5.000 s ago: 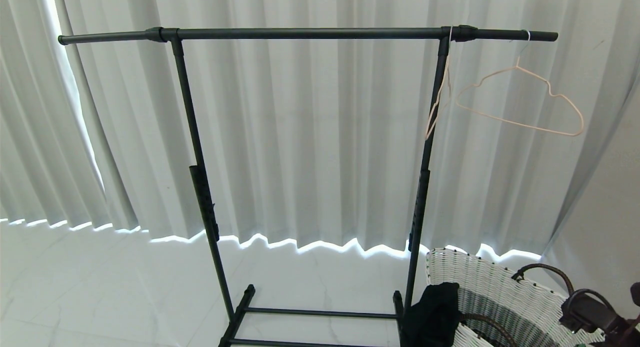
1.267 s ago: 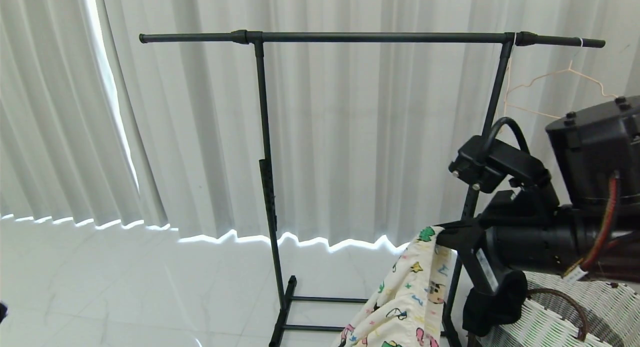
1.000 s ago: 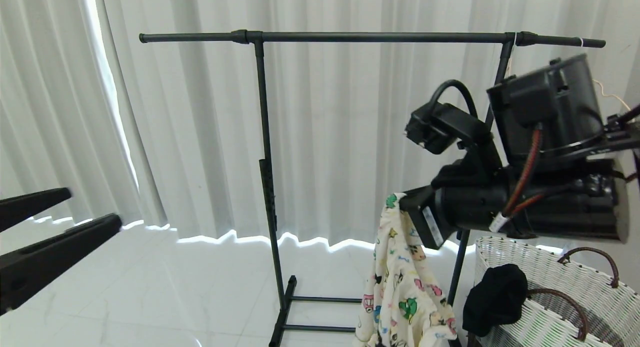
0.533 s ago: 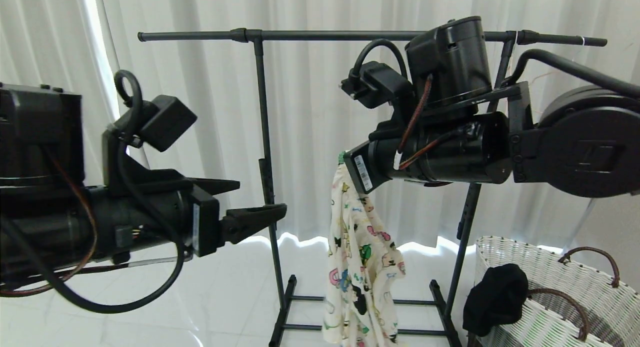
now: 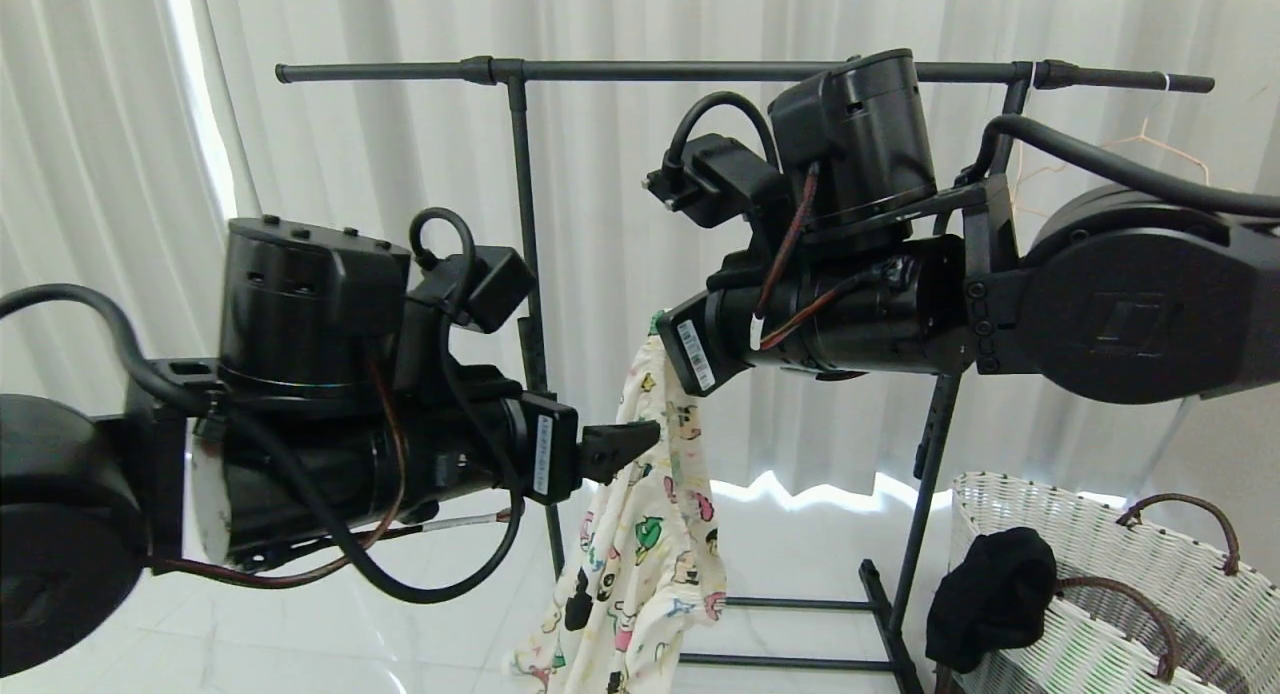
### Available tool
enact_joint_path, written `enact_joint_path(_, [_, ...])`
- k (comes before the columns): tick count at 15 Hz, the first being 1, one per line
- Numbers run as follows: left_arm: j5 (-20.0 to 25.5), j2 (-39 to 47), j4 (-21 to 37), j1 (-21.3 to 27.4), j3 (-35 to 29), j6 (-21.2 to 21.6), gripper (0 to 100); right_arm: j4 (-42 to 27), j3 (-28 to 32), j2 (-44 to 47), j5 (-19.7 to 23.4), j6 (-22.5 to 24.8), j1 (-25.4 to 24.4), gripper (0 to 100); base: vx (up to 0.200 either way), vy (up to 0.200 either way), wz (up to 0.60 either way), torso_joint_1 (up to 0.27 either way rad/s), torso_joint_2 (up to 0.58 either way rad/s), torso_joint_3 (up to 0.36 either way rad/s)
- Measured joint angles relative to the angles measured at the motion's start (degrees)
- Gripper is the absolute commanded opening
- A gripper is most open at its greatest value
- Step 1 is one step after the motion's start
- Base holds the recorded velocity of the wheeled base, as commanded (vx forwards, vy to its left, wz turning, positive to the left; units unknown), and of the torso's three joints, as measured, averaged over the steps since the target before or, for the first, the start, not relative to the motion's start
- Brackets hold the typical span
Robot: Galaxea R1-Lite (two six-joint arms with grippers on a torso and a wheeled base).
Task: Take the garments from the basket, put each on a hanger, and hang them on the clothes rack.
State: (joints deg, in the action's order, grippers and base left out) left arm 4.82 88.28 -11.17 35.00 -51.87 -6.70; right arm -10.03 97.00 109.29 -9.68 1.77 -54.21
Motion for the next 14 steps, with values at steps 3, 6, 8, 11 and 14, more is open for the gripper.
enact_joint_path(3, [-0.2, 4.0, -4.4, 2.1, -0.7, 0.0, 100, 0.0, 0.1, -0.1, 0.0, 0.0, -0.8, 0, 0.0, 0.0, 0.0, 0.0, 0.0, 0.0])
enact_joint_path(6, [-2.6, 7.2, -5.3, 2.0, -1.5, -1.4, 100, 0.0, 0.4, -0.4, 0.0, 0.0, -1.5, 0, 0.0, 0.0, 0.0, 0.0, 0.0, 0.0])
enact_joint_path(8, [-5.0, 8.6, -5.6, 1.7, -1.4, -2.4, 100, -0.6, 0.4, -0.9, -0.1, 0.0, -1.7, 0, 0.0, 0.0, 0.0, 0.0, 0.0, 0.0])
enact_joint_path(11, [-6.0, 9.6, -5.7, 1.5, 1.4, -2.5, 100, -2.0, 0.2, -2.1, -0.1, 0.0, -1.7, 0, 0.0, 0.0, 0.0, 0.0, 0.0, 0.0])
enact_joint_path(14, [-11.9, 9.9, -8.2, 1.5, 6.6, -2.5, 100, -3.7, -0.4, -4.0, -1.5, 0.0, -1.3, 0, 0.0, 0.0, 0.0, 0.0, 0.0, 0.0])
